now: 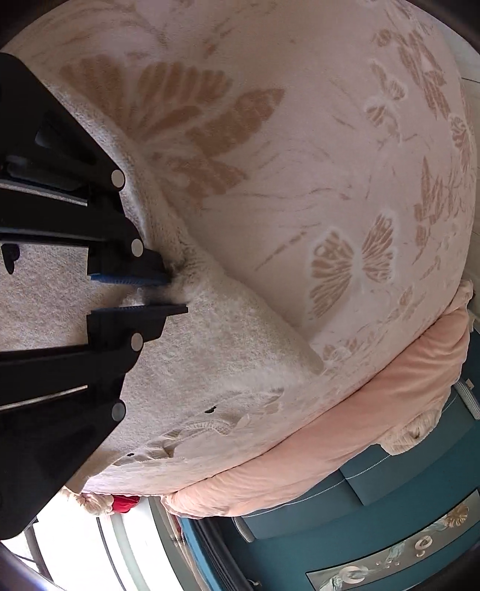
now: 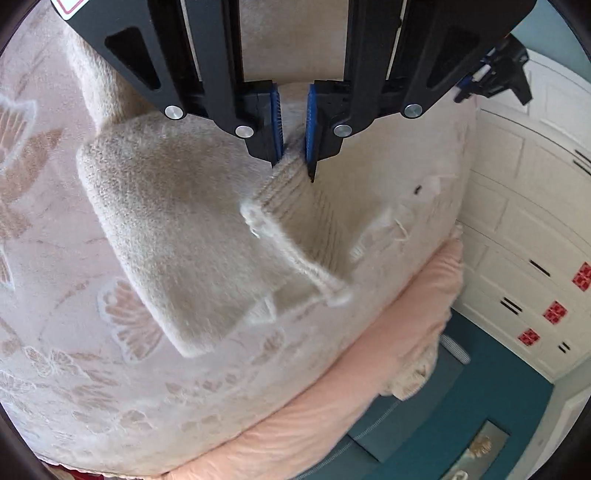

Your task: Fold small clothes

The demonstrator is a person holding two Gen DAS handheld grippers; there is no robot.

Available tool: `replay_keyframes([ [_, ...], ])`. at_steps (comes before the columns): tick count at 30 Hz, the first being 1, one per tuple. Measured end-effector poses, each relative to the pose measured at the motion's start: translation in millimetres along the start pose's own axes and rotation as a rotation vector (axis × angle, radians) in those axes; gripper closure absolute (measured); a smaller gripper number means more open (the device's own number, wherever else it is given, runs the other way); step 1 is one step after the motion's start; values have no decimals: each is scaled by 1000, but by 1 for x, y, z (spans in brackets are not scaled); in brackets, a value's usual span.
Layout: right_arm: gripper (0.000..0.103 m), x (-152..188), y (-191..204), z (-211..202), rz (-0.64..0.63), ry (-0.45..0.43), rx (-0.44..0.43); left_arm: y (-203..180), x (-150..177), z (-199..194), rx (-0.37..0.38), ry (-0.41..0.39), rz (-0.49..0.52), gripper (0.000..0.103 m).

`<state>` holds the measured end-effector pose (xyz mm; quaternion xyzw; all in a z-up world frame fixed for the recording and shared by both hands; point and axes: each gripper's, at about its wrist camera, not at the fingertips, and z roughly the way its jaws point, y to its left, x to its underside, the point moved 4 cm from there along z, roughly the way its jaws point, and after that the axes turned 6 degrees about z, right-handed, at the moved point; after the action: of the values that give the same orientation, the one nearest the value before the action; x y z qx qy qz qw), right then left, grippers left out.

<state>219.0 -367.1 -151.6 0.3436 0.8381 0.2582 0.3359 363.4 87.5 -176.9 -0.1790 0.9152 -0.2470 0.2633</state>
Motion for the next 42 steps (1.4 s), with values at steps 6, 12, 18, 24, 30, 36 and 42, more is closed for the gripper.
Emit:
replay_keyframes([
  [6,89,5,-22,19,46,79,44,6,3,7,-25,13,1,92],
  [12,53,48,-6,-86,-163,-12,174,10,23,-52,45,49,137,69],
  [18,40,157,-68,-176,-179,112,308,75,92,-133,-67,99,244,39],
  [24,34,212,-89,-187,-45,149,222,94,147,-156,-34,147,174,28],
  [30,34,207,-65,-146,11,163,153,64,165,-138,-20,206,165,19],
  [36,92,192,-55,-155,106,116,76,53,167,-145,37,312,143,86],
  [42,94,188,-30,-221,39,57,5,40,161,-212,97,238,226,96],
])
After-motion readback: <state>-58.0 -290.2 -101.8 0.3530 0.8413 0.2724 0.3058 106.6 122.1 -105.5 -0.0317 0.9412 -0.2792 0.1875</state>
